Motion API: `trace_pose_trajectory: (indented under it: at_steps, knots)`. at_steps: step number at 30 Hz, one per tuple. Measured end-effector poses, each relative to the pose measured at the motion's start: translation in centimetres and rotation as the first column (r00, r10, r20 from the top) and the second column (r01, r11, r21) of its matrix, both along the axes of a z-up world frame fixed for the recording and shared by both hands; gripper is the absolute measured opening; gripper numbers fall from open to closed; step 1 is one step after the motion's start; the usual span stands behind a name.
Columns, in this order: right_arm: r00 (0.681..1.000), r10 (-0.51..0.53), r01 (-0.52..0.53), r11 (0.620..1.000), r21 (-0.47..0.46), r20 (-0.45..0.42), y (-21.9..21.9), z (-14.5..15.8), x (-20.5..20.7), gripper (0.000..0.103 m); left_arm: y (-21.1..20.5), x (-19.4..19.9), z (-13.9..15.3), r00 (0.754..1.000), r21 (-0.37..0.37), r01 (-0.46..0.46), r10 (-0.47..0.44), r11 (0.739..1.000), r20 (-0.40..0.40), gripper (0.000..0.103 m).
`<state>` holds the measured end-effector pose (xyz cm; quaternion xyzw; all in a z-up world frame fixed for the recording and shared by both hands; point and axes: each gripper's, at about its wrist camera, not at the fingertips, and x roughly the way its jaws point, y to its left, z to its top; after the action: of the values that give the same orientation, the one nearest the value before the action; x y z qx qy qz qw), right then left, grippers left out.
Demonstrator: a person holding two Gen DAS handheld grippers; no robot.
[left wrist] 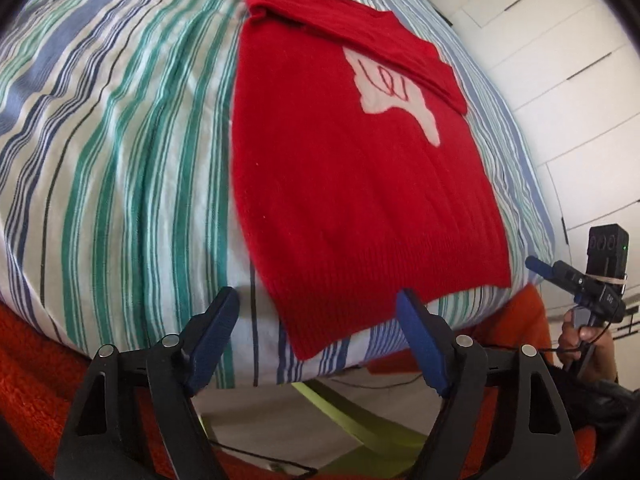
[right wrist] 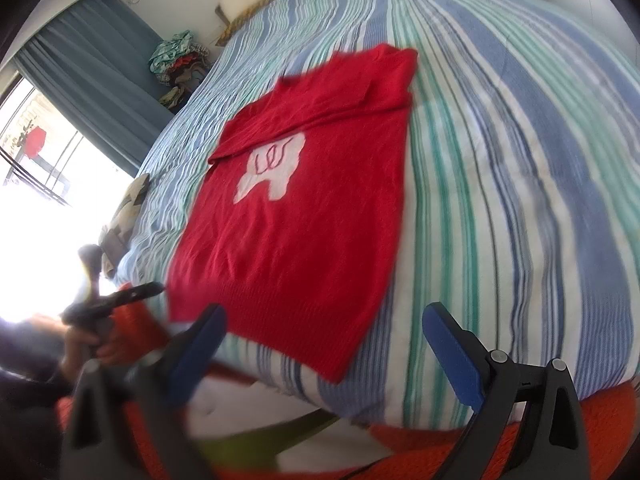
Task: Fold small clothes
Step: 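Grasp the sweater hem with both grippers and lift it toward the collar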
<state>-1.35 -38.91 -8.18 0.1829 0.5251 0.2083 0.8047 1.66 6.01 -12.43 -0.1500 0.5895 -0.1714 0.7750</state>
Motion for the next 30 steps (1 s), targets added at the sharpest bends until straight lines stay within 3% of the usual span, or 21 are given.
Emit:
trace_pose_trajectory:
  at_steps: [2,6,10,11,12,13,14,15,19,23,27,30]
  knots:
    - [0.998,-0.006,0.008,0.999,0.034,-0.064,0.8,-1.7,-0.8,0.091,-0.2,0.0,-0.2,1.0,0.007,0.016,-0.016,1.0,-0.014,0.072]
    - [0.989,-0.062,0.071,0.996,0.06,-0.137,1.0,-4.4,-1.0,0.08,0.6,0.6,-1.8,0.996,-0.054,0.003,-0.007,0.999,-0.089,0.071]
    - [0.982,-0.08,0.1,0.989,0.113,-0.169,1.6,-6.1,0.0,0.07,0.9,0.9,-2.1,0.993,-0.059,0.003,-0.01,0.998,-0.12,0.071]
    - [0.981,-0.066,0.088,0.989,0.118,-0.182,1.9,-6.5,0.3,0.064,0.7,0.8,-2.1,0.992,-0.045,0.007,-0.012,0.999,-0.123,0.066]
    - [0.978,-0.06,0.083,0.991,0.108,-0.201,2.1,-6.9,0.6,0.045,0.6,0.8,-2.2,0.991,-0.023,0.012,-0.015,1.0,-0.13,0.059]
    - [0.973,-0.059,0.08,0.993,0.087,-0.223,2.3,-7.3,0.8,0.021,0.6,0.7,-2.4,0.989,-0.01,0.017,-0.018,1.0,-0.144,0.04]
    - [0.97,-0.058,0.077,0.994,0.074,-0.236,2.5,-7.6,0.9,0.012,0.4,0.5,-2.6,0.985,-0.017,0.017,-0.02,1.0,-0.171,0.016]
    - [0.969,-0.057,0.078,0.994,0.079,-0.239,2.5,-7.5,0.9,0.007,0.7,0.4,-2.9,0.98,-0.042,0.009,-0.017,0.999,-0.2,0.005]
    - [0.977,-0.05,0.077,0.989,0.126,-0.207,2.3,-5.6,0.6,0.006,1.4,-1.1,-1.3,0.982,-0.078,-0.024,0.009,0.997,-0.187,0.003]
    - [0.984,-0.09,0.127,0.96,0.248,-0.155,1.1,-3.2,1.5,0.006,3.2,-0.4,3.0,0.99,-0.188,-0.088,0.064,0.978,-0.126,0.002]
    - [0.987,-0.134,0.156,0.924,0.35,-0.084,0.5,-0.7,5.4,0.006,4.7,4.8,7.5,0.991,-0.26,-0.135,0.135,0.956,-0.018,0.002]
    - [0.984,-0.177,0.175,0.92,0.352,-0.027,0.1,0.7,10.7,0.006,4.7,11.4,9.5,0.982,-0.227,-0.147,0.169,0.963,0.081,0.002]
